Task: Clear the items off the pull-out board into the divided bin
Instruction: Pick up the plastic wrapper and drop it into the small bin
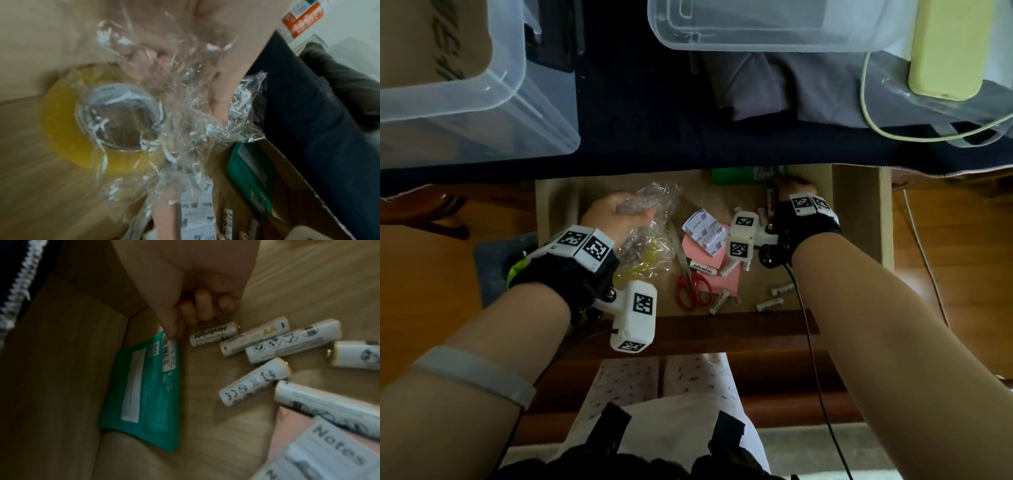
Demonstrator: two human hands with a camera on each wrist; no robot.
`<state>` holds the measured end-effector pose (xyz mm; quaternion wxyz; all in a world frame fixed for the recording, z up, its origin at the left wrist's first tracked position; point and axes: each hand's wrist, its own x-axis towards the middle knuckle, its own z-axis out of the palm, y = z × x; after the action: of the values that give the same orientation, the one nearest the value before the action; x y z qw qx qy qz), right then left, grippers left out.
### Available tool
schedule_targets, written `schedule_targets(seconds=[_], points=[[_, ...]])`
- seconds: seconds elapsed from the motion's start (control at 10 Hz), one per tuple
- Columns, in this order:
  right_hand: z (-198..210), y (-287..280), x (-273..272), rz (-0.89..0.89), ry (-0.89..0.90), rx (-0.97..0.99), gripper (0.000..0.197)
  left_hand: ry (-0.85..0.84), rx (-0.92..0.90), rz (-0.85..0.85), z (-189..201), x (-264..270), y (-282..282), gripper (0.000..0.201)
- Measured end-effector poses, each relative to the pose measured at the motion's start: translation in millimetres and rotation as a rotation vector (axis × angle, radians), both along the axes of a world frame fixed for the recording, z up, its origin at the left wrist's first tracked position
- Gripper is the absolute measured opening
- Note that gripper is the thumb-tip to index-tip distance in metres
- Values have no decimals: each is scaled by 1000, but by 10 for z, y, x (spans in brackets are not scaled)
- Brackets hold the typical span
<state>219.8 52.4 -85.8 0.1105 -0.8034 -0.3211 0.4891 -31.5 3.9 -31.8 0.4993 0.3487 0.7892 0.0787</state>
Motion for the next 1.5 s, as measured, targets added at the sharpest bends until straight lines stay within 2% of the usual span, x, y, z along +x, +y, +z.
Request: schedule_targets(seconds=[0.1,0.2,0.3,0.4,0.5,0.6,0.7,0.8,0.9,1.0,1.1,1.2,1.3,1.4,1.5], points=[[75,-80,-65,-525,346,43,7,-35,34,13,64,-31,-9,60],[197,-257,-217,-723,428,133,19,-85,65,-13,156,-74,-46,56],[274,-457,-388,-716,608,188,17,-137,86,-45,266,-63,-42,51],[430,-667,-598,-624,734,215,13,-215,150,-73,416,-181,-116,51],[604,-895,-899,-522,821,252,14,-256,205,-72,564,-498,-268,61],[802,-1124,-1391,-359,916,269,17,-308,251,-71,684,-962,-475,81],[944,-1313,-2073,-201,929,256,18,-305,291,-20,765,-1582,-725,90],[1009,-1467,-2800,-70,909,175,14,-250,313,39,827,-2260,-1004,88],[971,-1622,-3474,95,854,66,12,-205,298,190,777,-2942,-1316,55],[887,-1748,-4015,232,744,-96,27,-181,253,359,551,-3530,-1630,73],[642,-1800,-4426,436,563,-265,39,-145,174,544,154,-3953,-1897,41],[136,-1751,-4703,532,376,-403,44,-102,86,600,-354,-4214,-2057,22],[-529,-1701,-4910,591,187,-416,30,-173,-12,751,-1075,-4313,-2146,6],[-1270,-1679,-5011,704,38,-370,22,-195,-7,840,-1972,-4292,-2209,50],[-1925,-1648,-5070,806,-28,-317,19,-170,-47,790,-2556,-4255,-2160,61]])
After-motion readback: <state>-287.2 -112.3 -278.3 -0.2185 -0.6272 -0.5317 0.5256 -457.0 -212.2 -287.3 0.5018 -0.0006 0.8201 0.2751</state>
